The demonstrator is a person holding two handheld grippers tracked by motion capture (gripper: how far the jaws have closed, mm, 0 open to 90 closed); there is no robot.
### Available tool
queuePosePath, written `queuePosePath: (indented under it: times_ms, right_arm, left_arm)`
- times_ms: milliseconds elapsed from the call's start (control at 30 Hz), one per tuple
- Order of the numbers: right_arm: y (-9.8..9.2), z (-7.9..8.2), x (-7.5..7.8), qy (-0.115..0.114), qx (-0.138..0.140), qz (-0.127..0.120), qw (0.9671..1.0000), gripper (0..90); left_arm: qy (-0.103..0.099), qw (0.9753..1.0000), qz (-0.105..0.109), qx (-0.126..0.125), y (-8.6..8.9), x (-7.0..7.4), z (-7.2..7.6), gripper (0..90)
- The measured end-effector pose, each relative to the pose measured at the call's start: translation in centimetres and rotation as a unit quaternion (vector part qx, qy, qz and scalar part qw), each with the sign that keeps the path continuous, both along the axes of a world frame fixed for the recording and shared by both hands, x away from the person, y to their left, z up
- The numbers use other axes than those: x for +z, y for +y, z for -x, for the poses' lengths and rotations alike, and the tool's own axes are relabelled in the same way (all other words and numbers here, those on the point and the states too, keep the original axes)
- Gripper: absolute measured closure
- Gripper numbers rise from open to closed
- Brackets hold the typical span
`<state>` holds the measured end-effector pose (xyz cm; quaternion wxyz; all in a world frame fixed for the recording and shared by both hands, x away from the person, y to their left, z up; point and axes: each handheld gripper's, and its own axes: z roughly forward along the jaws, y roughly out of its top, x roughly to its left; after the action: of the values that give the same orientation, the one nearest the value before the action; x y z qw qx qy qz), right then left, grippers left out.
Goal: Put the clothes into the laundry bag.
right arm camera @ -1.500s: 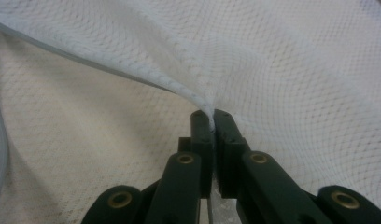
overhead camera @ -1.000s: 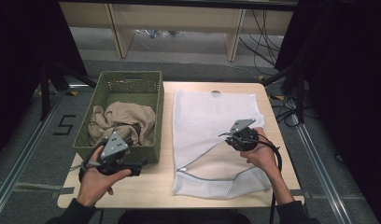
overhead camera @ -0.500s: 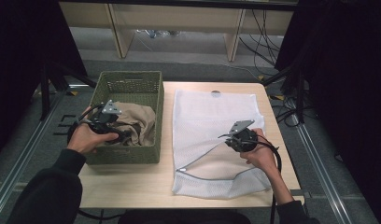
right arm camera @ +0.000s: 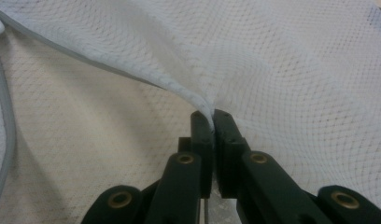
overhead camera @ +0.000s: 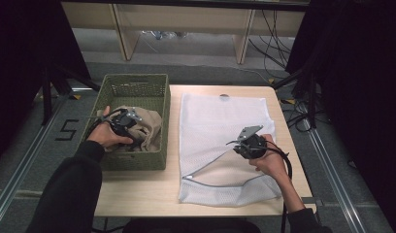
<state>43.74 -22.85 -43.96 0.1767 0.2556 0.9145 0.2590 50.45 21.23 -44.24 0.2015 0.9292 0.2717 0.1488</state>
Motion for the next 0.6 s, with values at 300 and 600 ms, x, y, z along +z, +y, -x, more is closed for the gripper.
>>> queuePosePath:
  times_ms: [300,600]
  right_arm:
    - [0.1,0.0,0.1,-0.003,0.003,0.001,1.0000,88.8]
    - [-0.1,-0.1,-0.1,-0.003,0.009,0.003,1.0000,88.8]
  left_arm:
    - [0.016,0.9978,-0.062,-0.019,-0.2,-1.8,-0.3,30.4]
    - [0.007,0.9858,0.010,0.167,-1.9,-1.3,-1.7,66.6]
